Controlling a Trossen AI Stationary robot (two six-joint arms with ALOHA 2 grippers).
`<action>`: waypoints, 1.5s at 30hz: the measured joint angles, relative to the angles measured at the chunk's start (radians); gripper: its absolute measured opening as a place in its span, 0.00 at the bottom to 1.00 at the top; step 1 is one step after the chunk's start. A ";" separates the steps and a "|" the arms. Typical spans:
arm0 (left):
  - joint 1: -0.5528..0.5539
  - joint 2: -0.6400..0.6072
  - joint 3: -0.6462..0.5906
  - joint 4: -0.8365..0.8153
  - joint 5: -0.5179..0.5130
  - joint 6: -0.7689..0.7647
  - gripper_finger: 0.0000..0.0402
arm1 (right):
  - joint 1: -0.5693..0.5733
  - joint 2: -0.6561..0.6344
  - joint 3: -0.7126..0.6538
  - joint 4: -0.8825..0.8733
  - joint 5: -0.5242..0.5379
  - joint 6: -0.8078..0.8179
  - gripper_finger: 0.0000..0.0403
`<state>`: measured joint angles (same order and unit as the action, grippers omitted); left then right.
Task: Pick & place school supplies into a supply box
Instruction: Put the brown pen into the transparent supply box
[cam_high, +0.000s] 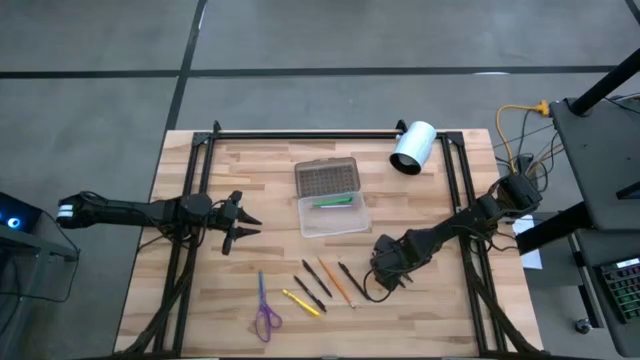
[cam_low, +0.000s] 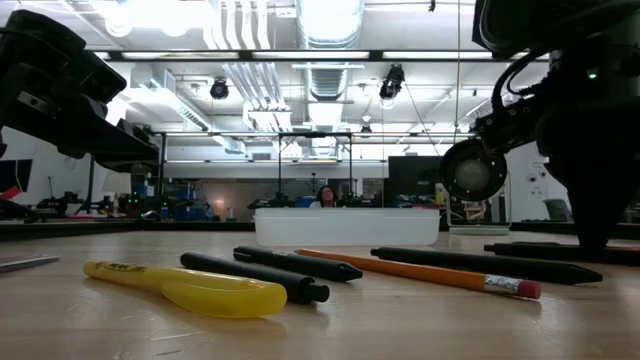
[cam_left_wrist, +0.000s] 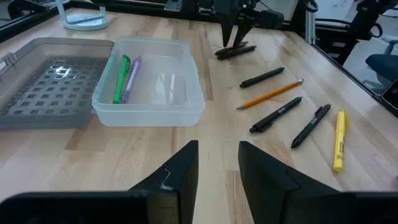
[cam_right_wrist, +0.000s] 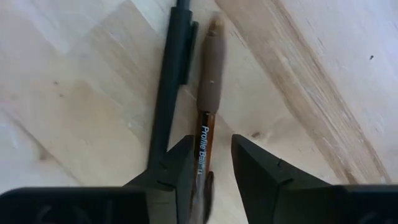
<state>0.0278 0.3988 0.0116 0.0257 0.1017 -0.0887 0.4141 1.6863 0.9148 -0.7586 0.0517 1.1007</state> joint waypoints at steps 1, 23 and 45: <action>0.000 0.000 0.000 0.000 0.000 0.000 0.25 | 0.000 0.000 -0.005 0.000 0.000 0.000 0.24; 0.000 0.000 0.000 0.000 0.000 0.000 0.25 | -0.003 -0.003 -0.053 0.011 -0.022 -0.067 0.09; 0.000 0.000 0.000 0.000 0.000 0.000 0.25 | -0.053 -0.045 -0.062 -0.051 -0.027 -0.134 0.05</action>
<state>0.0277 0.3988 0.0116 0.0257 0.1017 -0.0887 0.3611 1.6409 0.8532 -0.8094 0.0245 0.9670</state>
